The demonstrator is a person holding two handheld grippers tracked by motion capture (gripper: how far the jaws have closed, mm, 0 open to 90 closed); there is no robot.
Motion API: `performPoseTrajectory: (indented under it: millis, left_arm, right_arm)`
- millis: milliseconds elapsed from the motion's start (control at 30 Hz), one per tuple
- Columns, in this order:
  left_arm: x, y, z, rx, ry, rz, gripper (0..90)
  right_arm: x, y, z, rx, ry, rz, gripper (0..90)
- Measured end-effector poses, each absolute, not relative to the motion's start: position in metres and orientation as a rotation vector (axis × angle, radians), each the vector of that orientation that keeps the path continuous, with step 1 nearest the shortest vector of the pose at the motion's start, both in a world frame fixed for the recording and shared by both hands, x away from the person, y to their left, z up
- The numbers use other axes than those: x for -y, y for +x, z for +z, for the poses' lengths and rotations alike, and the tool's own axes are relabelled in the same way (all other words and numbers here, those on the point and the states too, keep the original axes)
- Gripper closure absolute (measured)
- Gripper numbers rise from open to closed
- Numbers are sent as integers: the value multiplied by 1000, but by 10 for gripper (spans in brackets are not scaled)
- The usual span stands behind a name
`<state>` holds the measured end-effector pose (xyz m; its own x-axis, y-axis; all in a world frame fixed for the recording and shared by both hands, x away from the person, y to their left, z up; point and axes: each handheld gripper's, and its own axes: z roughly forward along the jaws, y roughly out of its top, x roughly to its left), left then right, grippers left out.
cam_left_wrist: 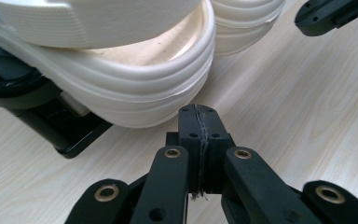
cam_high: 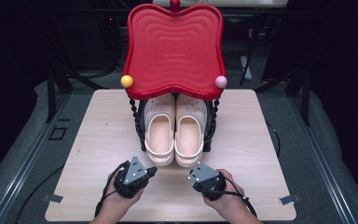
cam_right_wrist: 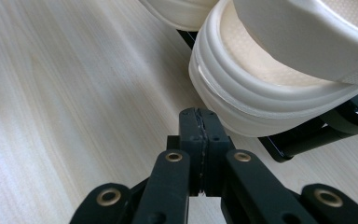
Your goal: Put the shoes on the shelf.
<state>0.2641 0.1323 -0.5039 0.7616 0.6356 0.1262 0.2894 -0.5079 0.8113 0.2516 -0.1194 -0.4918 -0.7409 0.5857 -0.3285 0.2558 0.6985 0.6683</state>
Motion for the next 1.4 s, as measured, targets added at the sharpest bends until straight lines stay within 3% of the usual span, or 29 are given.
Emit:
performPoseTrajectory:
  millis: [767,1133,1400]
  left_arm:
    - [-138,270,-504,-740,2119,536,900]
    - [-140,271,-505,-746,2120,536,900]
    - [-148,273,-498,-767,2099,552,900]
  right_arm:
    - [134,262,-491,-2332,766,909,900]
    - [110,262,-497,-2352,674,883,900]
    - [118,261,-486,-2305,693,858,900]
